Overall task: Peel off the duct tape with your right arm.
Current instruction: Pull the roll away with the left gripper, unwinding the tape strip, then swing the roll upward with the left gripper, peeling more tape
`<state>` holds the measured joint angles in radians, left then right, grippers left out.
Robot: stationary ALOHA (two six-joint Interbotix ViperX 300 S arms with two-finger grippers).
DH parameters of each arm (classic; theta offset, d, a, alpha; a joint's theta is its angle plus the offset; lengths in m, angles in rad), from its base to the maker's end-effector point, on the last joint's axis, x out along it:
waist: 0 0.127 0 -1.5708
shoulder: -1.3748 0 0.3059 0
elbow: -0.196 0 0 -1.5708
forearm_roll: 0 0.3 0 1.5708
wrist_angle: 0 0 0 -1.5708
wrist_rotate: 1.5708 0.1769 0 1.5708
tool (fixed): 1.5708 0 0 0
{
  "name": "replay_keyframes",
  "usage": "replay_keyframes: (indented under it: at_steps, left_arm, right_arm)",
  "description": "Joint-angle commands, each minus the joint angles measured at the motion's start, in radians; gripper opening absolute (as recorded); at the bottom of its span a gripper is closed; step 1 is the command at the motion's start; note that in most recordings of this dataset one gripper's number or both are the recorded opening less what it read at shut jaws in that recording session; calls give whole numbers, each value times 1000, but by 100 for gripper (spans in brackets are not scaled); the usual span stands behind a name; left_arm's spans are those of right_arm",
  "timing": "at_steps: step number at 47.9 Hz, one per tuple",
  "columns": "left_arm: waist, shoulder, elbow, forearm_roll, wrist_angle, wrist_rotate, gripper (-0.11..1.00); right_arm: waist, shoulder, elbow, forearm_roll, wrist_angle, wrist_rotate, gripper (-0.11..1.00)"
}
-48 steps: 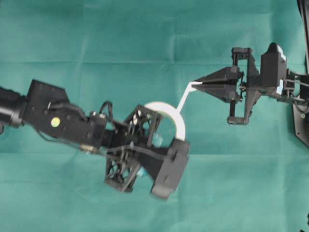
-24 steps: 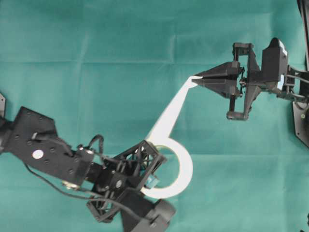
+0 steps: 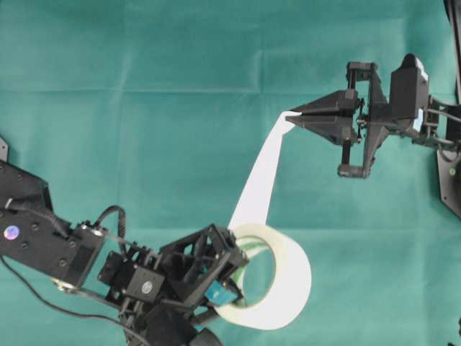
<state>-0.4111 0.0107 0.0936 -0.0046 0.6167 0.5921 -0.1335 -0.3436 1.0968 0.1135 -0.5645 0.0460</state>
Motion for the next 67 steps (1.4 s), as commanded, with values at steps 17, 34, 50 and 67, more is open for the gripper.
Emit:
replay_keyframes:
  at_steps: [17, 34, 50, 67]
  left_arm:
    - [-12, -189, 178, -9, -302, 52, 20]
    - [77, -287, 382, -9, -563, 54, 20]
    - [98, -316, 457, -9, -723, 55, 20]
    - [117, -321, 463, -11, -787, 54, 20]
  right_arm:
    - [-37, 15, -5, 5, -3, 3, -9]
    - [-38, 25, -9, 8, -3, 5, -9]
    - [-37, 43, -11, 8, -3, 29, -9]
    - [-38, 77, -11, 8, 0, 29, -9]
